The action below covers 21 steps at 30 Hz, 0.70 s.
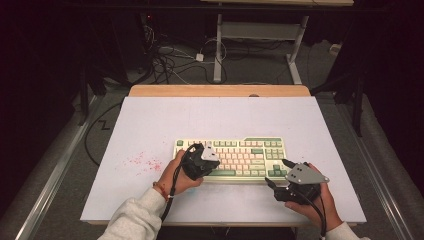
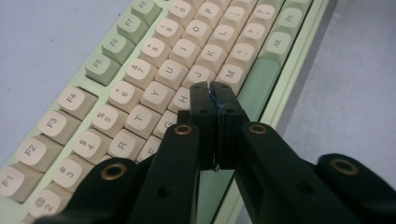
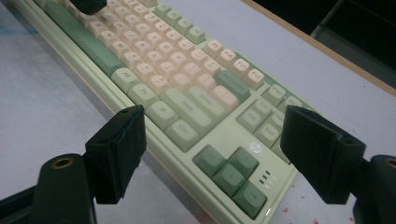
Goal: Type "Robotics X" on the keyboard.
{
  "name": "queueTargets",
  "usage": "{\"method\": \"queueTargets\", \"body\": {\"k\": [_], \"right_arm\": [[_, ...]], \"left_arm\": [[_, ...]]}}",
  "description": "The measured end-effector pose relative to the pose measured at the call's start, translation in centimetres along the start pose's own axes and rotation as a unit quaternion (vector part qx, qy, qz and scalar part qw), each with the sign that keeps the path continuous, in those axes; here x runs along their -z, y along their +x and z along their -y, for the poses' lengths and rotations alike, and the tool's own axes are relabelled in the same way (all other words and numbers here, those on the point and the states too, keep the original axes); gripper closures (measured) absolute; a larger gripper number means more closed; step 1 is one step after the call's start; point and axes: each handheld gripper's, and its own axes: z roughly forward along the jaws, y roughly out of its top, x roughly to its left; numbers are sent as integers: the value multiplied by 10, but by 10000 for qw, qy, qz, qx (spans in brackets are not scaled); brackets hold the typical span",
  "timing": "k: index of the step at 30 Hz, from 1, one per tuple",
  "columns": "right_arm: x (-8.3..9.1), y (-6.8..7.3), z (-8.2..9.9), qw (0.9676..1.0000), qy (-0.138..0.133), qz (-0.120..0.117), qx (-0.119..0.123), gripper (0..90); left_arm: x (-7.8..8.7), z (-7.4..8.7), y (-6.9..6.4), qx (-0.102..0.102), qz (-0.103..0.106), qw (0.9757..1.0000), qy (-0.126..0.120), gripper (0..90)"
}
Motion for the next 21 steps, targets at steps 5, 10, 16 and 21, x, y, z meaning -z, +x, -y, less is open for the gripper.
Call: {"method": "queueTargets", "body": {"k": [5,10,16,21], "right_arm": [[-1,1,0,10000,15,-2,20,227],[-2,2,0,10000,38,-10,52,227],[-6,6,1,9998,126,-84,160,227],[-6,6,0,9998,84,-109,170,227]], "left_arm": [[-6,1,2,38,-100,9999,81,859],[-10,2,3,-14,-155,9997,195,869],[-5,2,1,-70,-228,9997,113,849],[9,6,2,-59,-339,9993,-137,815]]}}
